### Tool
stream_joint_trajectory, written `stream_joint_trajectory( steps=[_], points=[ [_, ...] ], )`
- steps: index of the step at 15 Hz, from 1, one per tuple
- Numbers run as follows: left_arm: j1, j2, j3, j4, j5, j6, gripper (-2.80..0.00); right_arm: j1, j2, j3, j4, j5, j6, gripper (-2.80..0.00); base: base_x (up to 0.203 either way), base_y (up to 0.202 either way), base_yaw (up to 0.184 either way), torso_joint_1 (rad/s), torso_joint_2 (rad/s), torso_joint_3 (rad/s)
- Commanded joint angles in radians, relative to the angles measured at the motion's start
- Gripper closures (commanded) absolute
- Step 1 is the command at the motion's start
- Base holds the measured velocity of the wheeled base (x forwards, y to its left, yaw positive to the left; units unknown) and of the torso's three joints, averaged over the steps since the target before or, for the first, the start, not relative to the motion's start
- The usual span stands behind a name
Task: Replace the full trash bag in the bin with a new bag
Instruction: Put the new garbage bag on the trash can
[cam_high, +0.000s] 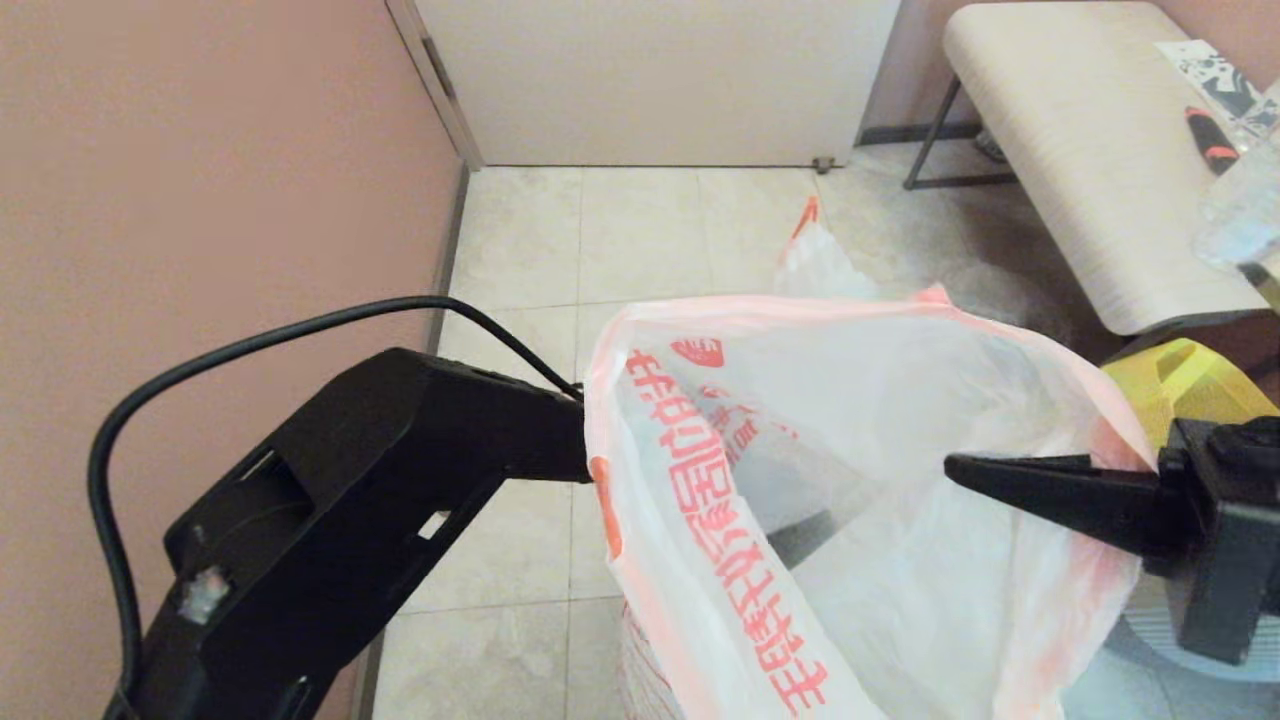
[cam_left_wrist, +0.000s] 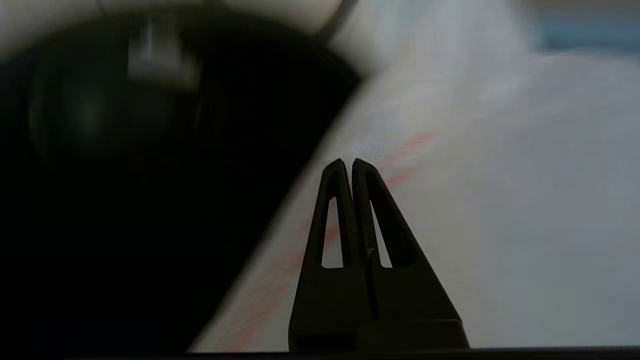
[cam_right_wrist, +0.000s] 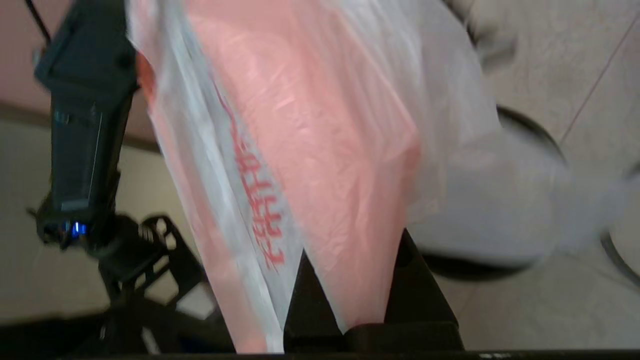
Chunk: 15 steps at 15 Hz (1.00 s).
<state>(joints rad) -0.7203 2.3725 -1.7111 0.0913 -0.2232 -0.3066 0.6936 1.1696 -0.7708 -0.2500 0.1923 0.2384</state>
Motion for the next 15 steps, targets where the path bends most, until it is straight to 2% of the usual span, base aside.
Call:
stream_joint_trajectory(
  steps=[1, 2, 3, 5, 6, 10, 13, 15],
  points=[
    [-0.001, -0.029, 0.138, 0.004, 0.001, 0.043, 0.0, -0.006, 0.107, 0.004, -0.119, 0.0, 0.032, 0.0, 0.0, 0.0, 0.0, 0.0, 0.0, 0.0],
    [0.0, -0.027, 0.16, 0.004, 0.003, 0.075, 0.0, -0.015, 0.144, 0.005, -0.158, -0.001, 0.04, 0.0, 0.0, 0.0, 0.0, 0.0, 0.0, 0.0],
    [0.002, -0.007, 0.154, -0.001, 0.012, 0.078, 0.0, -0.031, 0.186, 0.005, -0.195, -0.002, 0.045, 0.0, 0.0, 0.0, 0.0, 0.0, 0.0, 0.0],
    [0.011, 0.015, 0.143, -0.072, 0.099, 0.078, 0.0, -0.071, 0.274, 0.006, -0.26, 0.0, 0.051, 0.0, 0.0, 0.0, 0.0, 0.0, 0.0, 0.0],
    [0.027, 0.024, 0.145, -0.117, 0.113, 0.079, 0.0, -0.09, 0.328, 0.006, -0.299, 0.002, 0.051, 0.0, 0.0, 0.0, 0.0, 0.0, 0.0, 0.0],
    [0.063, 0.072, 0.111, -0.13, 0.139, 0.099, 0.0, -0.162, 0.531, -0.034, -0.492, 0.004, 0.049, 0.0, 0.0, 0.0, 0.0, 0.0, 0.0, 0.0],
    [0.07, 0.042, 0.131, -0.125, 0.184, 0.096, 0.0, -0.19, 0.561, -0.101, -0.499, 0.003, 0.05, 0.0, 0.0, 0.0, 0.0, 0.0, 0.0, 0.0],
    [0.086, -0.041, 0.203, -0.126, 0.224, 0.091, 0.0, -0.2, 0.565, -0.156, -0.447, 0.0, 0.05, 0.0, 0.0, 0.0, 0.0, 0.0, 0.0, 0.0]
  ],
)
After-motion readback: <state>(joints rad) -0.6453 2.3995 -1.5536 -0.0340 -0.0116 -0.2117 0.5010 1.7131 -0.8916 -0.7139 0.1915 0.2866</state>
